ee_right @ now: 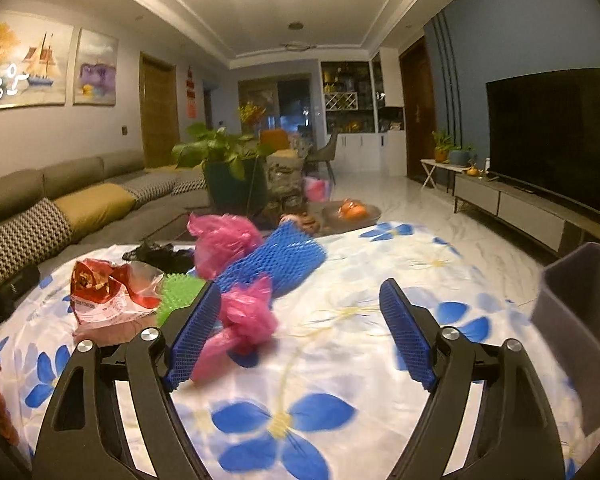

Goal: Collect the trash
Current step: 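Grasp the red-and-white plastic bag with the left gripper while the right grasps the pink bag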

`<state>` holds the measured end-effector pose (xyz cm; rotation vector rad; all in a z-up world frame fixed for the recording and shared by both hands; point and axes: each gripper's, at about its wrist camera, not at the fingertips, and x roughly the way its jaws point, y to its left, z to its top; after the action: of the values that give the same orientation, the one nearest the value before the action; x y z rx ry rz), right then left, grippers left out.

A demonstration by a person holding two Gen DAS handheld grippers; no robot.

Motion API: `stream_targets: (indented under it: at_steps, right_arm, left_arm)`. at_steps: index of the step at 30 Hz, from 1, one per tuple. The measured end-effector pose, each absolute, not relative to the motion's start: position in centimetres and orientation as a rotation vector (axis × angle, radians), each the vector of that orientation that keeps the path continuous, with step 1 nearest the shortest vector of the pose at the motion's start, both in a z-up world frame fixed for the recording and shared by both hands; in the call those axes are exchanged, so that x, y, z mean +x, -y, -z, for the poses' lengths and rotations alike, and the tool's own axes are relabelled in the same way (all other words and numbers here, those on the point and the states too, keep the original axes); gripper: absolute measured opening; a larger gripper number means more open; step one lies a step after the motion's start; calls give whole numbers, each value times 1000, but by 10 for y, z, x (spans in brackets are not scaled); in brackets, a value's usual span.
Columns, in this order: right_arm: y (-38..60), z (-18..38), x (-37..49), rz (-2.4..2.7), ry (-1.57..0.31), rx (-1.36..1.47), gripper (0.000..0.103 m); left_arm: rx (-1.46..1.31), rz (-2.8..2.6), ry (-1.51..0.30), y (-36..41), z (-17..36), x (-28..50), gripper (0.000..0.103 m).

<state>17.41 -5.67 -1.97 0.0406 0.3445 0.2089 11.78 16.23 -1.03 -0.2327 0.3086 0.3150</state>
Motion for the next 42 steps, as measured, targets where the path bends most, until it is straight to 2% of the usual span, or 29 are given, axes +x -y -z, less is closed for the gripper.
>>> stream_targets:
  at_steps: [7,9,13,16,19,23,27,33,36,38,42]
  right_arm:
    - [34,34,210,-228,-438,53,75]
    - [29,39,219,-231,-469,53,69]
    - [25,45,231,-237,-515,60,67]
    - [20,53,241,-253,-573,49,62]
    - [18,60,248,-283,-624,54,50]
    - [16,62,250,-309,-640,54,27]
    - [12,60,245,-324,-623,40,21]
    - [27,47,223,-315,-562,54,20]
    - [37,40,211,-308,-531,54,20]
    - [45,36,202,-305,-515,58,20]
    - [60,26,187,-303,-485,70,20]
  left_arm:
    - [-222,-306,-315,-165,10,133,95]
    - [-223,-300,-320,-165,12,138,95]
    - [-216,-288,-333,-167,16,147,95]
    - [-217,-284,-348,-168,21,153,95]
    - [-210,-284,-359,-169,25,158,95]
    - [-222,-278,-372,-172,29,163,95]
    - [-249,-263,-383,-179,31,167,89]
    - [-268,-211,-449,-184,40,183,56]
    - [-265,-185,-459,-182,41,185,34]
    - [-256,-170,-464,-179,41,185,15]
    - [-239,-146,-477,-171,41,181,5]
